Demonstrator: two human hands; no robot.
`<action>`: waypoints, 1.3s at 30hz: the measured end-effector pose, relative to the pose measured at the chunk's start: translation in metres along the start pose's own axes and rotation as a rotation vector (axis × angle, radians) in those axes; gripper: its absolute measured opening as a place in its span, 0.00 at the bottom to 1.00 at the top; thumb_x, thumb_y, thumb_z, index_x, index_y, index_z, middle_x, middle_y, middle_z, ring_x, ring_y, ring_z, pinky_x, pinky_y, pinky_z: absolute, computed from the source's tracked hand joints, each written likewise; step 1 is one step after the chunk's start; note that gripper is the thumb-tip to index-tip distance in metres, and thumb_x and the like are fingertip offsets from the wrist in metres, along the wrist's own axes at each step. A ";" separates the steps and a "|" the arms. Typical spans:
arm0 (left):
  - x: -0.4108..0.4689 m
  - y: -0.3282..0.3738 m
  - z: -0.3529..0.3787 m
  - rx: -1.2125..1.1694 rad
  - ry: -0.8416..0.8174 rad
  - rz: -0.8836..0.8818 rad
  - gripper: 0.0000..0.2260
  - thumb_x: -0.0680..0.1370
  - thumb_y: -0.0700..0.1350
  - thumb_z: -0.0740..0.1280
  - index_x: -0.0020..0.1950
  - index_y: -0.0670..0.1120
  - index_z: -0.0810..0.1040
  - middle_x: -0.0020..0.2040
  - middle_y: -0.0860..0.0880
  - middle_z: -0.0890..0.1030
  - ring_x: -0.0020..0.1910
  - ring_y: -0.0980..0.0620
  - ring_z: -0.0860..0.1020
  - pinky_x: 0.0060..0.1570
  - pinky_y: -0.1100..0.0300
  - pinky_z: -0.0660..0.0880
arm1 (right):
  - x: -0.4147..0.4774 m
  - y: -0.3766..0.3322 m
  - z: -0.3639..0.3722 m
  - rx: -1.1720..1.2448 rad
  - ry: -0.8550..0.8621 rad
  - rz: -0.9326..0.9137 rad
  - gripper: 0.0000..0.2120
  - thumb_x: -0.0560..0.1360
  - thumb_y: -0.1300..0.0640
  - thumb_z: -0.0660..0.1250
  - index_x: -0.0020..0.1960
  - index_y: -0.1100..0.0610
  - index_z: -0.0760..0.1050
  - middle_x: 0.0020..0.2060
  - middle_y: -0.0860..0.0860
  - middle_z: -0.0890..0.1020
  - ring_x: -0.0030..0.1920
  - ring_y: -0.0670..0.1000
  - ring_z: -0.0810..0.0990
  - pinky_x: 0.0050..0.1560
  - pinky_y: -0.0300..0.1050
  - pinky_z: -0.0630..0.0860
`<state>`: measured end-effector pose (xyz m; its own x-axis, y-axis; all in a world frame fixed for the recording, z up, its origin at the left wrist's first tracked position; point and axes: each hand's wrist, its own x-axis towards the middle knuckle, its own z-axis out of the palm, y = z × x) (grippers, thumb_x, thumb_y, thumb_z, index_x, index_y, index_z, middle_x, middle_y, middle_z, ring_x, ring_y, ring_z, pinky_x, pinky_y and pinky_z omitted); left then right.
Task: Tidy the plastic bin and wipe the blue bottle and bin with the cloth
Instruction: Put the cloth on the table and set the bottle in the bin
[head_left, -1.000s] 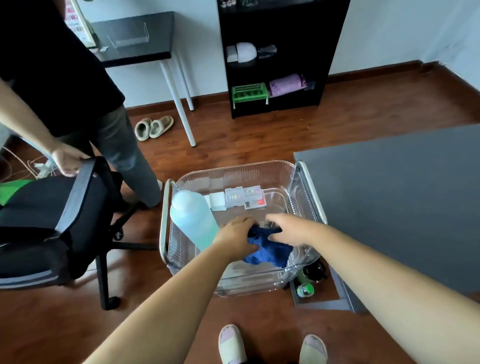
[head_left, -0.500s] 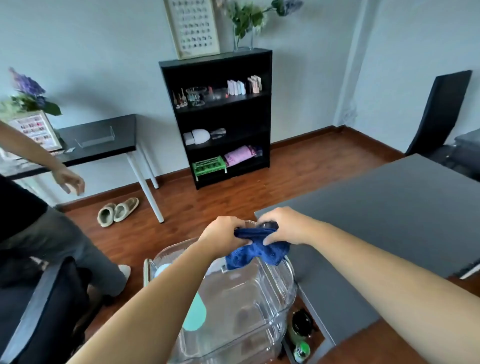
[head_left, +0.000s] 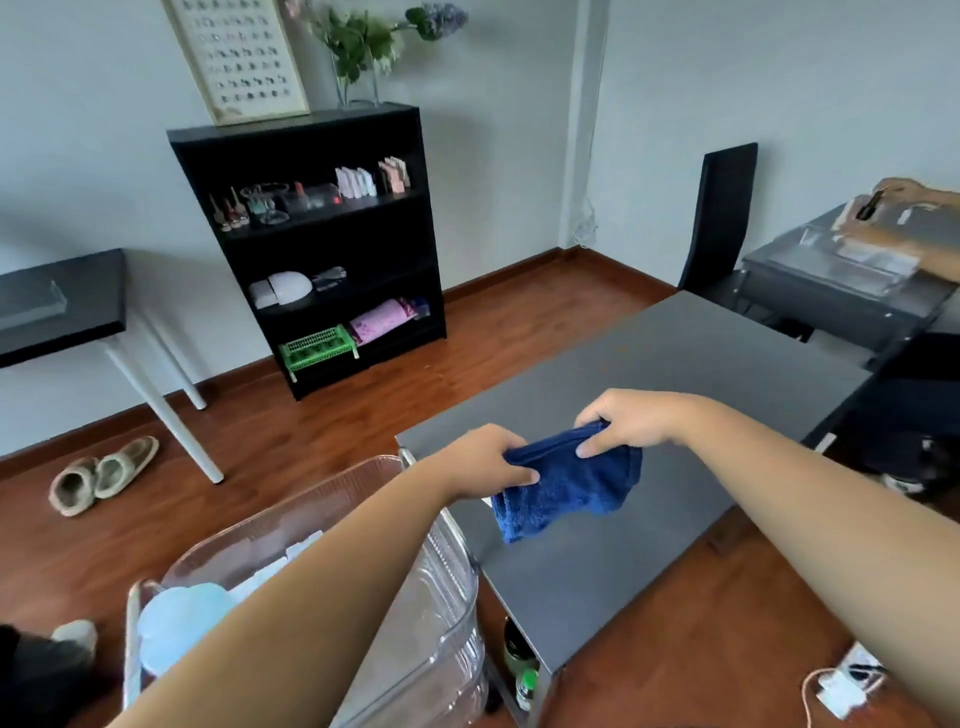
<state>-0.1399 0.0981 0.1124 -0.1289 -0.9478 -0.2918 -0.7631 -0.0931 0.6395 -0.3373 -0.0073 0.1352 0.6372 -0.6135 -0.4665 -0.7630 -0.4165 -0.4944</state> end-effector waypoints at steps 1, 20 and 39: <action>0.008 0.000 0.016 -0.031 -0.049 -0.021 0.08 0.76 0.45 0.68 0.47 0.41 0.80 0.40 0.48 0.78 0.38 0.51 0.75 0.39 0.58 0.72 | 0.001 0.012 0.001 -0.010 -0.063 0.031 0.05 0.74 0.50 0.70 0.47 0.51 0.81 0.47 0.52 0.85 0.46 0.53 0.82 0.49 0.47 0.75; 0.066 -0.051 0.129 0.171 0.374 -0.484 0.14 0.78 0.39 0.62 0.64 0.43 0.74 0.58 0.43 0.75 0.52 0.43 0.74 0.51 0.52 0.73 | 0.105 0.120 0.081 0.083 0.175 -0.052 0.15 0.75 0.59 0.69 0.60 0.52 0.74 0.52 0.52 0.78 0.51 0.54 0.76 0.49 0.45 0.69; 0.035 -0.065 0.191 0.602 0.080 -0.312 0.50 0.67 0.77 0.40 0.72 0.42 0.28 0.72 0.47 0.29 0.75 0.49 0.33 0.73 0.48 0.34 | 0.078 0.133 0.152 -0.626 0.225 -0.370 0.34 0.77 0.36 0.37 0.78 0.51 0.42 0.78 0.47 0.45 0.78 0.48 0.41 0.75 0.53 0.40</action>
<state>-0.2157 0.1297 -0.0754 0.1837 -0.9260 -0.3298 -0.9793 -0.2015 0.0203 -0.3723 -0.0081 -0.0782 0.8770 -0.4540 -0.1575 -0.4662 -0.8833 -0.0497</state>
